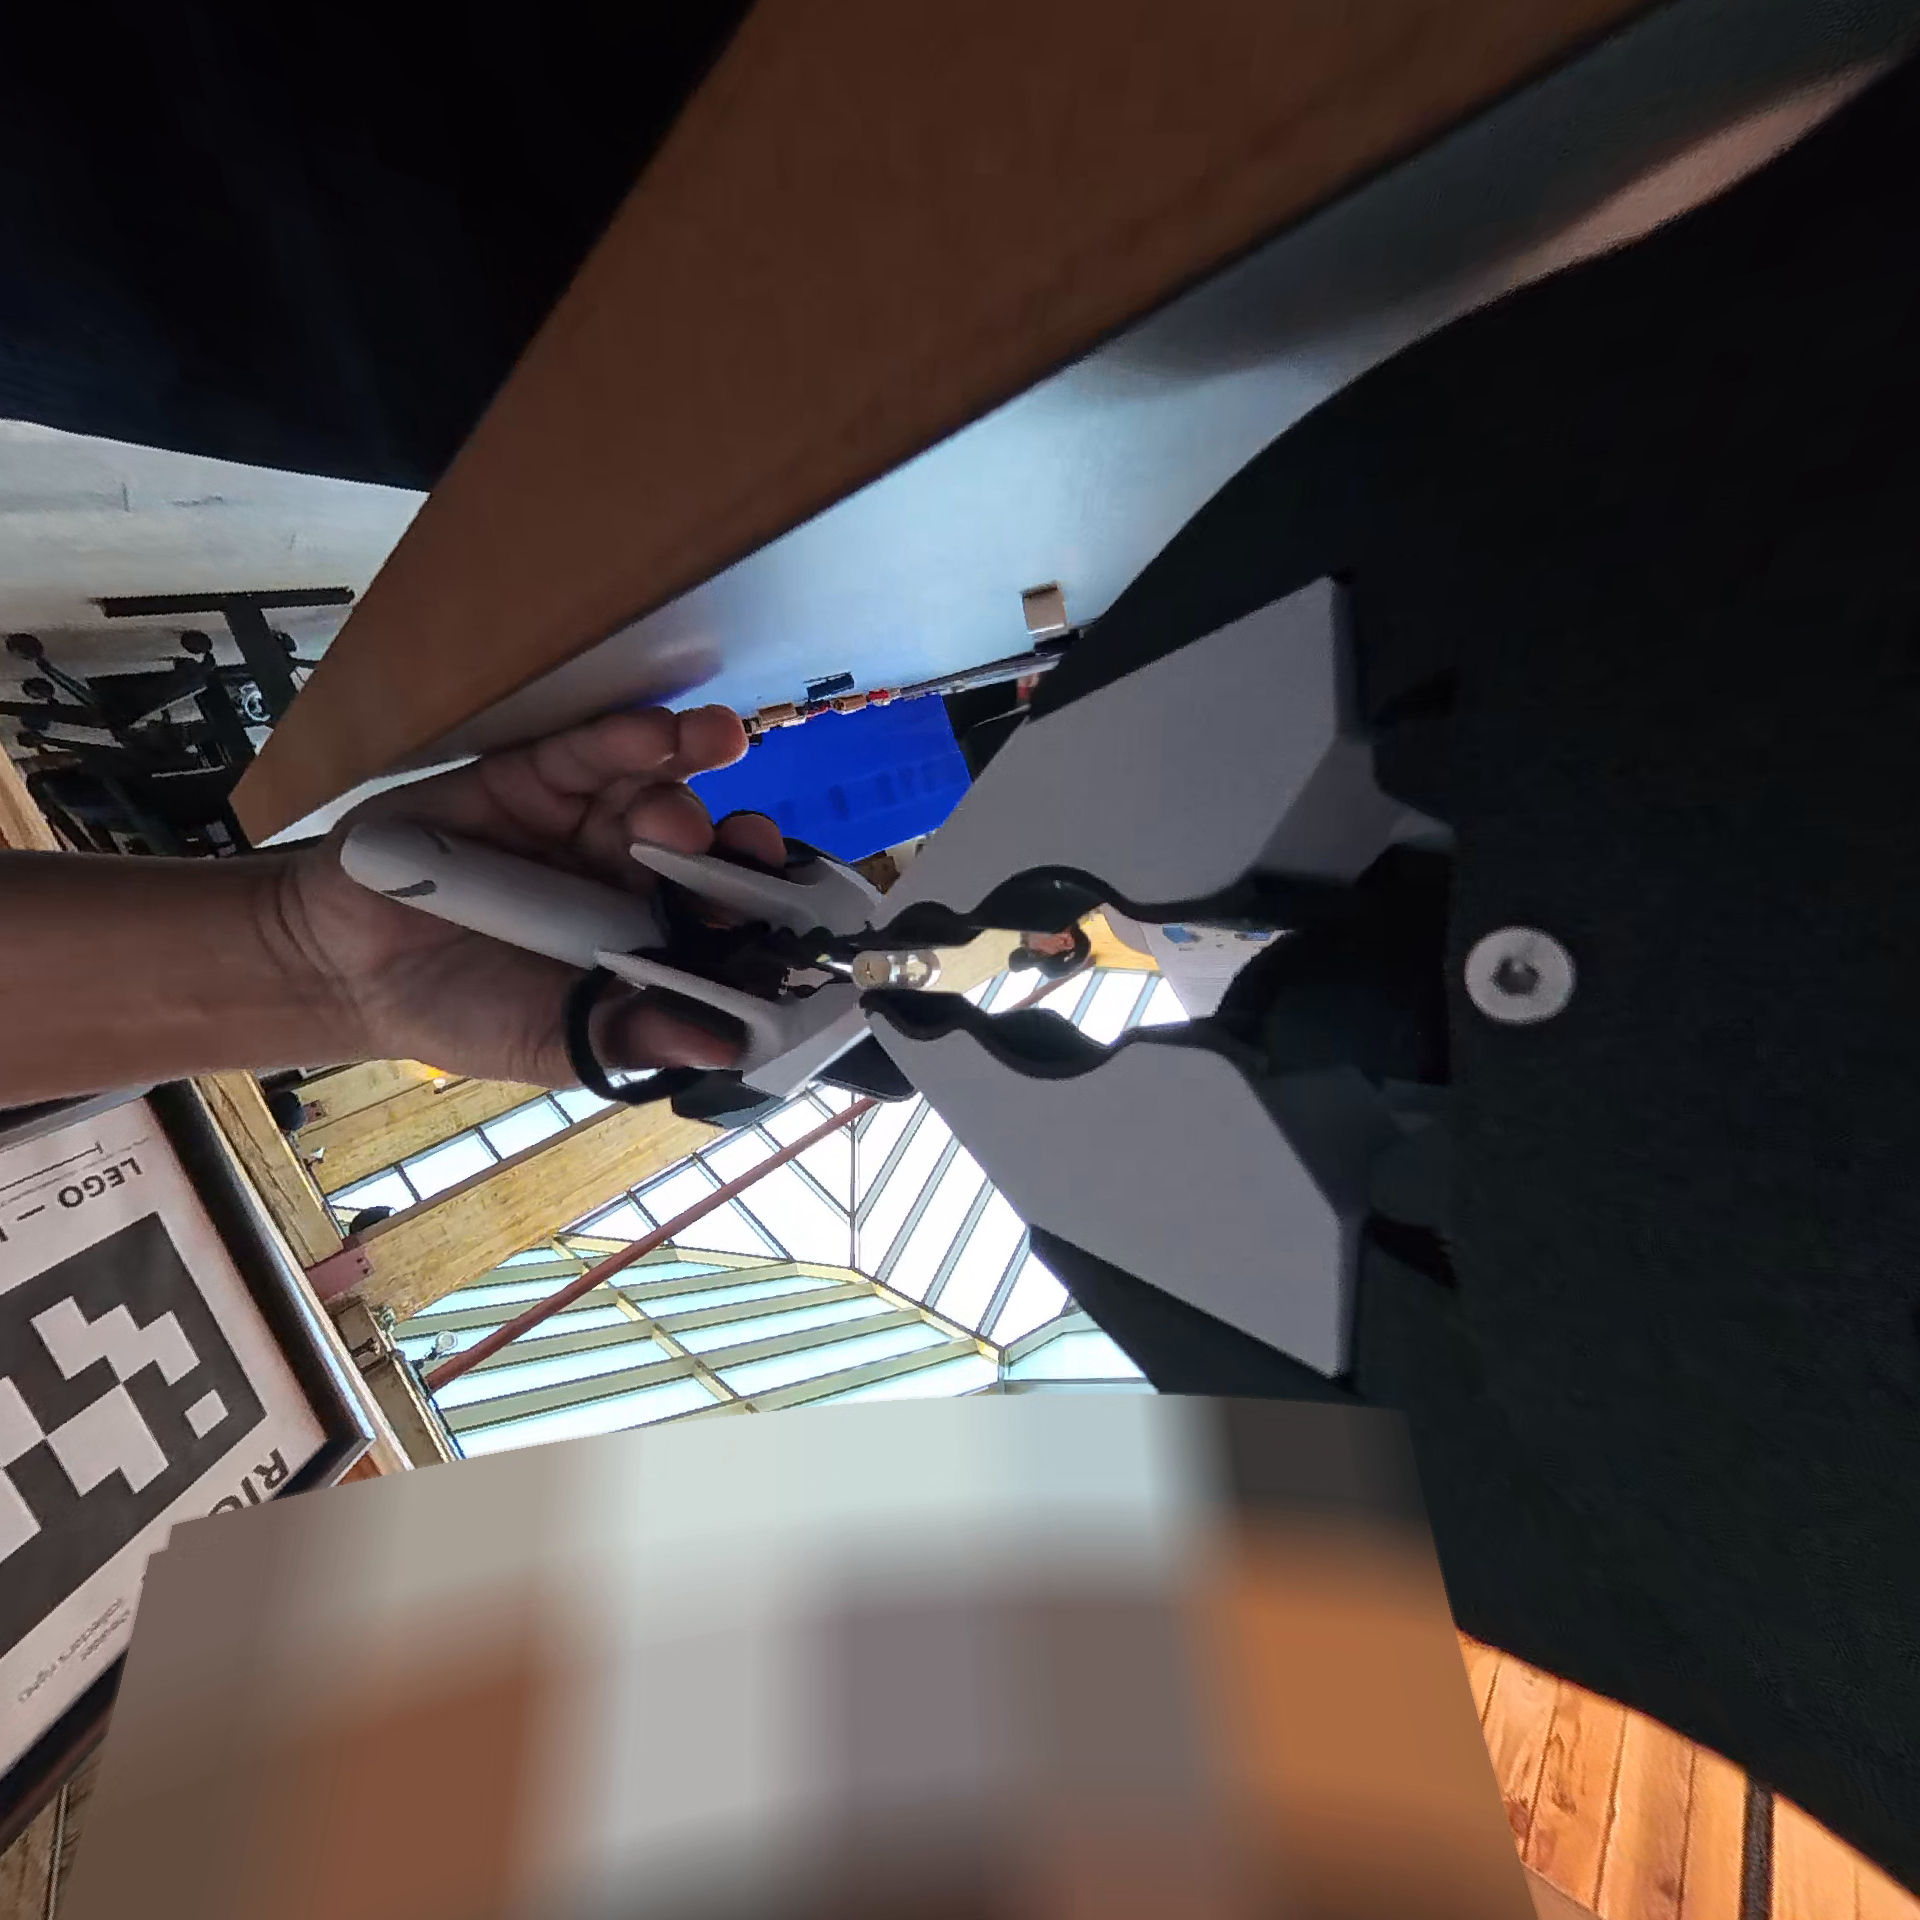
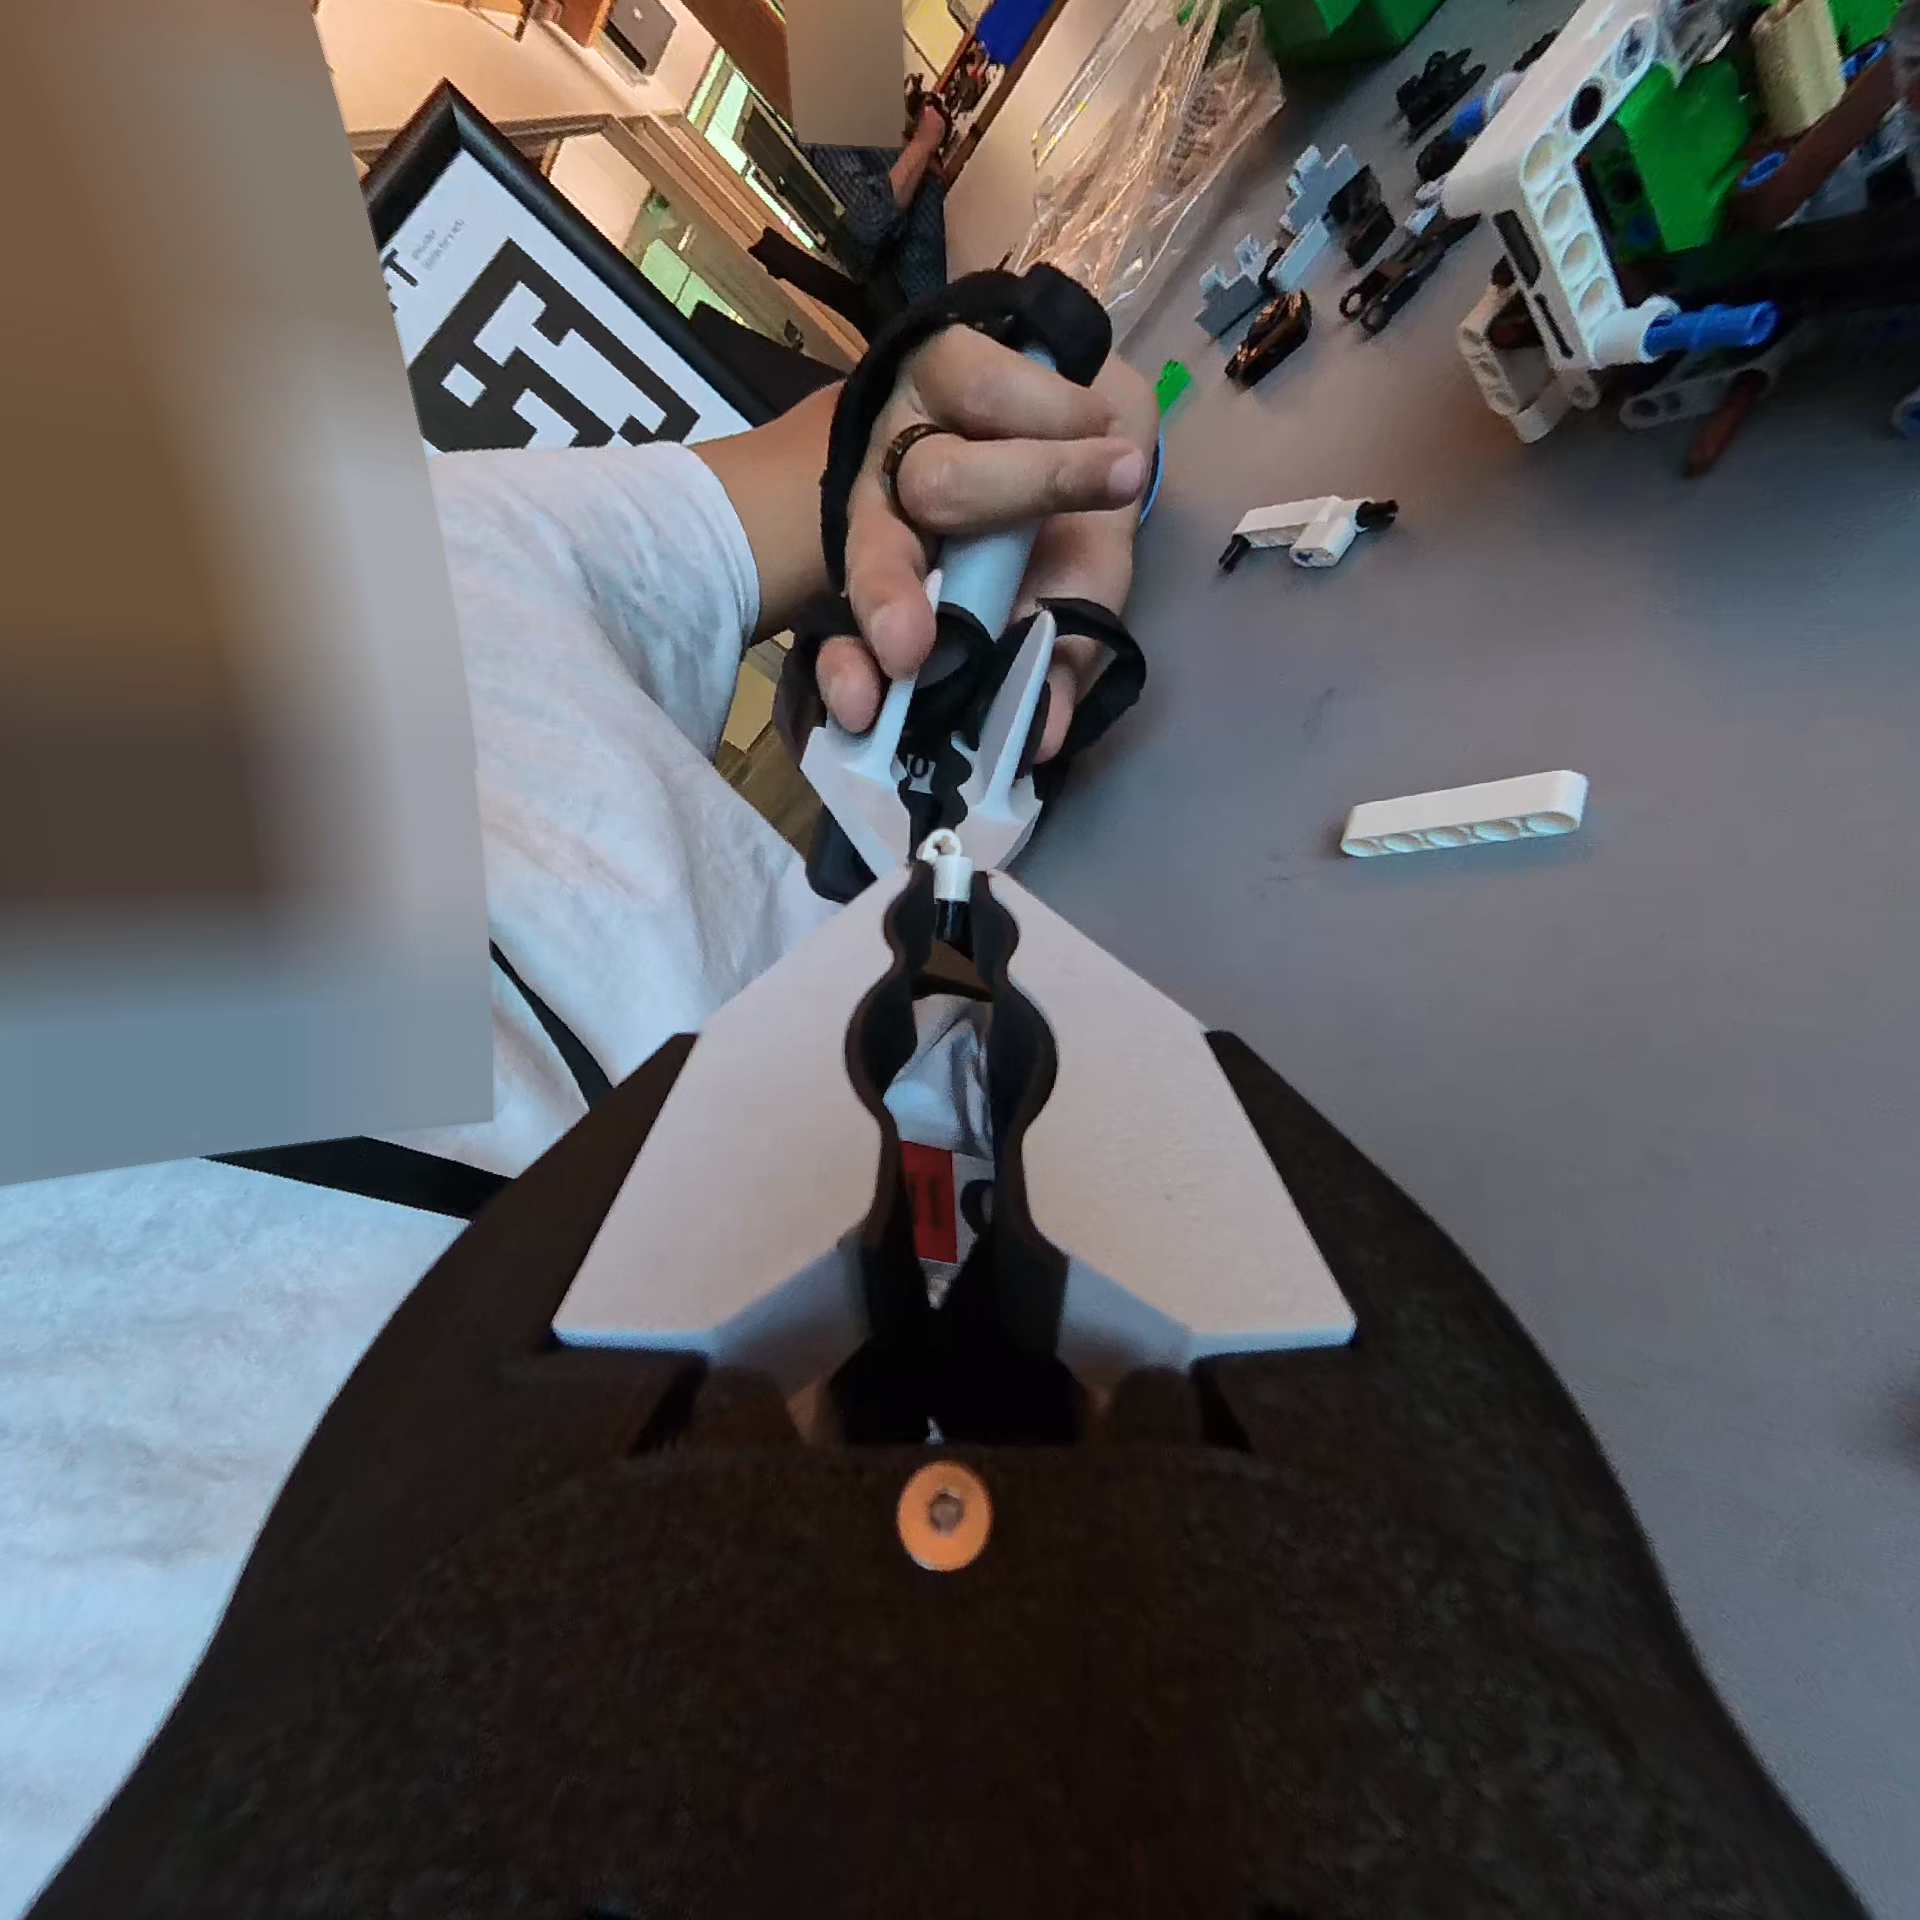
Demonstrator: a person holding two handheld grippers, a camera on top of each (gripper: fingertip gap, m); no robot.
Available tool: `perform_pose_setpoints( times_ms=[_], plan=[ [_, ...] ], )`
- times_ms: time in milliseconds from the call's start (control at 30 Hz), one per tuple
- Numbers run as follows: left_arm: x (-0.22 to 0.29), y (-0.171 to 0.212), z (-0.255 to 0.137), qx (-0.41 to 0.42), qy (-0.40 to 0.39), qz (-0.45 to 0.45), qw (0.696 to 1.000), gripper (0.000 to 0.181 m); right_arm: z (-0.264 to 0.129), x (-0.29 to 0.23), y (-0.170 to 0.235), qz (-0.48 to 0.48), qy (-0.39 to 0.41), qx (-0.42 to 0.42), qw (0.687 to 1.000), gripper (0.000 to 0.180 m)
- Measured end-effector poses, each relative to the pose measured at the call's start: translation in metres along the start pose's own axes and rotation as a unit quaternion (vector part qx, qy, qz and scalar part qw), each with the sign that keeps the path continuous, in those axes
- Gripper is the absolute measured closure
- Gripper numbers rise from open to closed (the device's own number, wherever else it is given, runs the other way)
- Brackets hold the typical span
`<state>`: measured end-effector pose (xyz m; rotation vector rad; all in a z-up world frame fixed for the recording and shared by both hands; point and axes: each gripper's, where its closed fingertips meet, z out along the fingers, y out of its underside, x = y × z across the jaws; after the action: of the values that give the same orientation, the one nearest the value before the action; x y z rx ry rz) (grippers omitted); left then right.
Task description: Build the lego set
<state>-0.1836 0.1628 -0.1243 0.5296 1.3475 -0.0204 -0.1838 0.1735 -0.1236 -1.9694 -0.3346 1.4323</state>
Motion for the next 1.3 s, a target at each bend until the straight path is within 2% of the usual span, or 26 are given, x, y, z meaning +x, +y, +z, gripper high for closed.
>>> perform_pose_setpoints(
  times_ms=[500,733,1033,1300],
  plan=[
    [0.014,-0.007,0.000,-0.017,0.076,-0.005,0.997,0.176,0.004,0.010,0.013,0.096,0.024,-0.052,0.994,0.175],
    [0.011,-0.013,-0.001,-0.007,0.071,0.004,0.997,0.177,0.007,0.007,0.016,0.139,0.005,-0.070,0.988,0.175],
    [0.003,-0.002,0.004,-0.039,0.050,-0.037,0.997,0.177,0.000,0.002,0.006,0.114,-0.003,-0.009,0.993,0.175],
    [0.010,-0.011,0.003,-0.018,0.067,-0.028,0.997,0.176,0.003,0.007,0.017,0.133,0.013,-0.061,0.989,0.175]
  ],
)
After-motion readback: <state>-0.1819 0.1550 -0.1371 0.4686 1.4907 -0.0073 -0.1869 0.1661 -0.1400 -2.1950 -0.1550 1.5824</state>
